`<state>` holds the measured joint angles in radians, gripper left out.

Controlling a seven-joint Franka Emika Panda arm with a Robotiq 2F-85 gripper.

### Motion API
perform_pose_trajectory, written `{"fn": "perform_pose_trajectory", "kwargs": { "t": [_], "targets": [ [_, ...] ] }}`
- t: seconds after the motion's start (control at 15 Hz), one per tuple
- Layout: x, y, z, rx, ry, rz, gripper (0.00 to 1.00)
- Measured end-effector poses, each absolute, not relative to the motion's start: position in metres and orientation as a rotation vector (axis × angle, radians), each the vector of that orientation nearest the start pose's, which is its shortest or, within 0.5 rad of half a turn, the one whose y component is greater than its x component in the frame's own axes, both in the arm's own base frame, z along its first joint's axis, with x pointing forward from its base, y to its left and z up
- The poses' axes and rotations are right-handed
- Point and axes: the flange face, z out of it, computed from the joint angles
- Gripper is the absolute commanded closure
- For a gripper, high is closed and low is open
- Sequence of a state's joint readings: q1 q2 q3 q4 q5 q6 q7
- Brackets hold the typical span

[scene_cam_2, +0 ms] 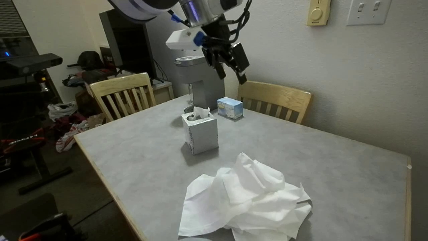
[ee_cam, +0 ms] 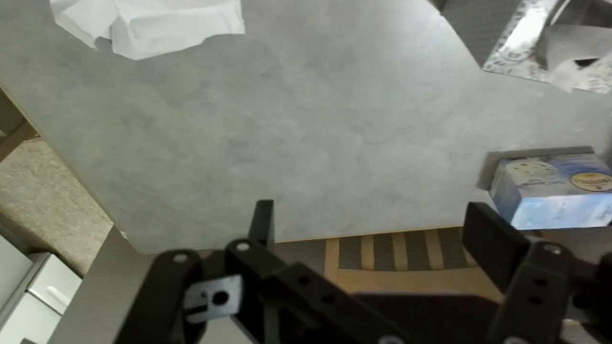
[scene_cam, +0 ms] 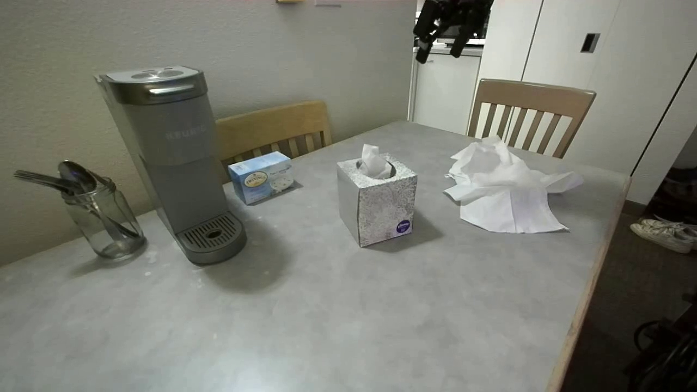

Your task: Pick up three tissue papers from the box and put it on the table.

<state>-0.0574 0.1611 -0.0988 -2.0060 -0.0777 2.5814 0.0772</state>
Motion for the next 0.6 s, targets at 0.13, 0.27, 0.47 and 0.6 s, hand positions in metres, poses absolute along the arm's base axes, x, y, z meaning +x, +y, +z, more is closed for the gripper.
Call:
{"fn": "perform_pose_trajectory", "kwargs": {
  "t": [0.13,0.27,0.47,0.6],
  "targets": [
    [0.618,-0.065,0.425,-3.13,0.24,-0.652,0.0],
    [0.622,-0.042,0.425,-3.124,0.218,-0.619,0.0],
    [0.627,-0.013,0.421,-3.121,0.191,-0.568,0.0],
    [0.633,0.004,0.414,-3.119,0.177,-0.54,0.0]
  ]
}}
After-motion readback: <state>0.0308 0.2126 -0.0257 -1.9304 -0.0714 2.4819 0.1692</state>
